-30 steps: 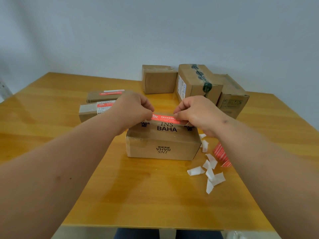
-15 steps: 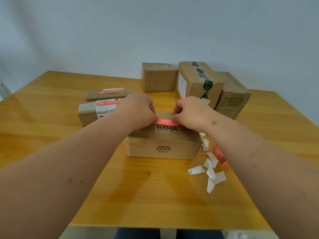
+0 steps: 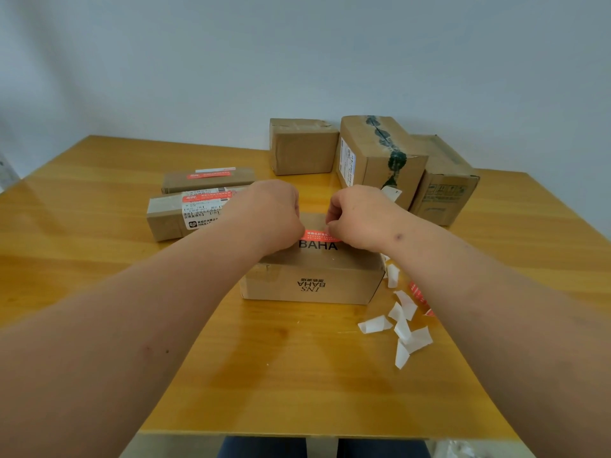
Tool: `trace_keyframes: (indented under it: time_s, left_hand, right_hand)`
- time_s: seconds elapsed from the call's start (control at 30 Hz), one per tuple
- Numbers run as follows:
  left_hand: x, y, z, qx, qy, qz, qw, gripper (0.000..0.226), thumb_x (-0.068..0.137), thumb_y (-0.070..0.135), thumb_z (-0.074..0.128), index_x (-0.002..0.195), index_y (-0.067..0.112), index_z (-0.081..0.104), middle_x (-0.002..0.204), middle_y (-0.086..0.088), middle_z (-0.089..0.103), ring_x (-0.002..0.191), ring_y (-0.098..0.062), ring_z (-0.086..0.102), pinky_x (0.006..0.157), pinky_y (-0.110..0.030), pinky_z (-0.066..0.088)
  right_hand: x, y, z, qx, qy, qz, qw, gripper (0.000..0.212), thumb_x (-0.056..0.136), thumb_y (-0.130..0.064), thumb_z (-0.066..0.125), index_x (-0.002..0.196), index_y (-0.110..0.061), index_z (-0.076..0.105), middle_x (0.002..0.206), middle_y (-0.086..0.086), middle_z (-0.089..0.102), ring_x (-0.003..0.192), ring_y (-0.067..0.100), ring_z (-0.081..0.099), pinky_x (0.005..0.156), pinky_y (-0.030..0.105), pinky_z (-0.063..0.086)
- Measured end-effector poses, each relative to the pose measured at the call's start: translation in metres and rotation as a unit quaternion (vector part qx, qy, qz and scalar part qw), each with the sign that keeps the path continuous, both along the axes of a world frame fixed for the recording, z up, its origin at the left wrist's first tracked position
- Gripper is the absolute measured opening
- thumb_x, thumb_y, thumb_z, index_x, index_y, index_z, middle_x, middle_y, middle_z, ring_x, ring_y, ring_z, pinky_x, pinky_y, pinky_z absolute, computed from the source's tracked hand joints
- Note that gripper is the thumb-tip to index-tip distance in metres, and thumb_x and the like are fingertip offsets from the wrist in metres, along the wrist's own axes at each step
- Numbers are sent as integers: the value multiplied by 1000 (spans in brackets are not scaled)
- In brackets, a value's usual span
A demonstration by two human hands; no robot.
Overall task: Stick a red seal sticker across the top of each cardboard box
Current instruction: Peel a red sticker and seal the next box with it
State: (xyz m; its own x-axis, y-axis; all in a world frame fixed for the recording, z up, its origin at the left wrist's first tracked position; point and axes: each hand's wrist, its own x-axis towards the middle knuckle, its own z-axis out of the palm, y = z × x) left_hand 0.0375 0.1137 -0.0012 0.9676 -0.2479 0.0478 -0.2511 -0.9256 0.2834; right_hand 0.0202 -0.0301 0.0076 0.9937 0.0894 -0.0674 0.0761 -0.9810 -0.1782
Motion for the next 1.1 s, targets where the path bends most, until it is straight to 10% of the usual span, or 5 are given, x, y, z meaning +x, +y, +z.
trace_keyframes:
  time_s: [0.33, 0.63, 0.8, 1.1]
  left_hand:
    - [4, 4, -1, 86, -16, -2, 996, 19, 85, 42, 61, 88, 24, 57, 85, 3, 57, 85, -21, 58, 75, -37, 54]
    - [9, 10, -17, -115, 28, 33, 992, 19, 81, 39, 68, 85, 27, 54, 77, 5, 65, 77, -14, 60, 76, -38, 55]
    - [15, 16, -19, -179, 53, 31, 982, 15, 84, 13, 58, 90, 26, 55, 91, -1, 61, 83, -19, 59, 72, -34, 52]
    - [6, 14, -20, -186, 65, 31, 980, 23, 85, 26, 62, 105, 28, 51, 95, -2, 61, 85, -20, 59, 74, -38, 54]
  right_hand:
    - [0, -2, -6, -27, -40, 0, 999, 7, 87, -20, 57, 92, -17, 62, 98, 2, 62, 93, 20, 58, 80, 33, 53]
    - [2, -12, -13, 53, -15, -111, 992, 47, 83, -47, 59, 123, -23, 54, 123, 5, 48, 116, 29, 46, 95, 43, 46]
    - [0, -24, -11, 194, 24, -131, 972, 32, 89, -12, 57, 120, -20, 60, 118, 2, 59, 94, 17, 60, 78, 31, 55]
    - [-7, -26, -15, 224, 23, -106, 968, 40, 87, -23, 63, 125, -21, 55, 127, 1, 53, 112, 19, 52, 92, 34, 48]
